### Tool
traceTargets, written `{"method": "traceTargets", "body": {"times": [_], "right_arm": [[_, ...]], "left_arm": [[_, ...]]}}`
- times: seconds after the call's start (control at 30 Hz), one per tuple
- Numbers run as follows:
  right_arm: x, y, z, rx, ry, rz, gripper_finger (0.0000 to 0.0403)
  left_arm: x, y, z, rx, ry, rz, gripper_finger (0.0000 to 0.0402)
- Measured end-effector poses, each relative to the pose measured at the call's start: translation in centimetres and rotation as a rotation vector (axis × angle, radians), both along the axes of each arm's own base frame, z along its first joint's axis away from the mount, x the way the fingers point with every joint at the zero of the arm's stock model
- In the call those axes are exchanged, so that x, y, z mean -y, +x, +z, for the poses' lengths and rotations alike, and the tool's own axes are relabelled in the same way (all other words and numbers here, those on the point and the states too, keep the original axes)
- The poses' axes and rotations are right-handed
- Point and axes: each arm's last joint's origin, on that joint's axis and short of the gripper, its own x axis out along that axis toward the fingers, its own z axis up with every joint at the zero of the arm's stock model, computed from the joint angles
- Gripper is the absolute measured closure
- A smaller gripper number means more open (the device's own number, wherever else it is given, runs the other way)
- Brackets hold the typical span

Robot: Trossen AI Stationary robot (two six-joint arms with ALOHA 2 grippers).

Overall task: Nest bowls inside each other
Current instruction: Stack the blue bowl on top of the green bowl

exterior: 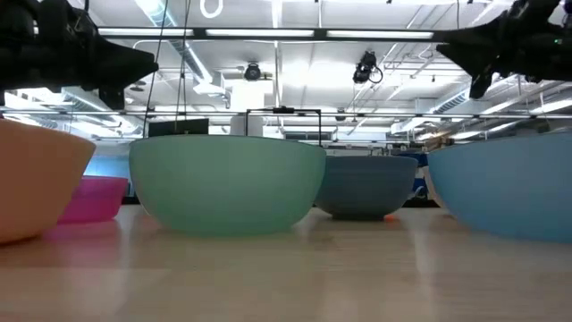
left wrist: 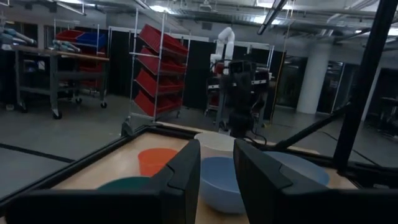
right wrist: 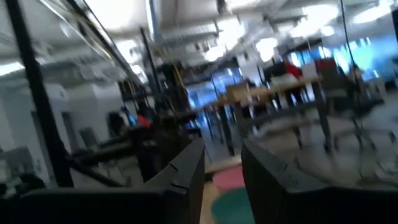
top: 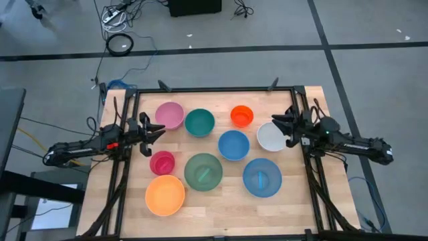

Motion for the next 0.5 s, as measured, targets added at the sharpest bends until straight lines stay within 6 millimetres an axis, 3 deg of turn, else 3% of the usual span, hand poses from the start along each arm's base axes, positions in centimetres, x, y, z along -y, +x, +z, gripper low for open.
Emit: {"method": "traceTargets", "body": {"times": [0.13,0.33,0.5], "right_arm": [[0.2,0.6,1.4,-0.14,0.04,-0.012,0.0317],[0.6,2.2,5.5,-0.341,0.029,-0.02,0.0329],[0.8,4.2,8.4,-0.651,0.067,0.003,0.0338]], "left_arm": [[0.0,0.0,0.0,0.0,0.002,0.0,0.0296],[0.0,0.0,0.0,0.0,0.0,0.0,0.0296],[0.0,0.0,0.0,0.0,-0.001,-0.001,0.0296]]}}
